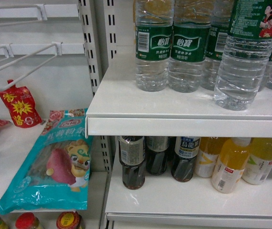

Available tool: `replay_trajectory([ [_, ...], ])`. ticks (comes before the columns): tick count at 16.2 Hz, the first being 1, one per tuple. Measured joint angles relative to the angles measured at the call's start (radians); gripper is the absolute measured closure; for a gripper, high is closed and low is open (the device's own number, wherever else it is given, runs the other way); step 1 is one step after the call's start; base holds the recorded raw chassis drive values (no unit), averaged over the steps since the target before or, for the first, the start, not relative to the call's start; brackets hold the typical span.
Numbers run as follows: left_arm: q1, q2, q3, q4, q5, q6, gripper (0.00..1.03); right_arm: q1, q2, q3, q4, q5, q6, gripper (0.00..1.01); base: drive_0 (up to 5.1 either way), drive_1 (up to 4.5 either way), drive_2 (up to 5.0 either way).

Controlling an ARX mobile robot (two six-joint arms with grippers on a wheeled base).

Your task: Move water from second to third shelf

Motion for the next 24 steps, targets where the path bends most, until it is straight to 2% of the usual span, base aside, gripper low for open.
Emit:
replay_trajectory([
  [24, 0.0, 0.0, 0.0, -0.003, 0.0, 0.0, 0.05, 0.0, 0.0, 0.0, -0.002, 0.0, -0.001, 0.03, 0.0, 0.0, 0.0],
])
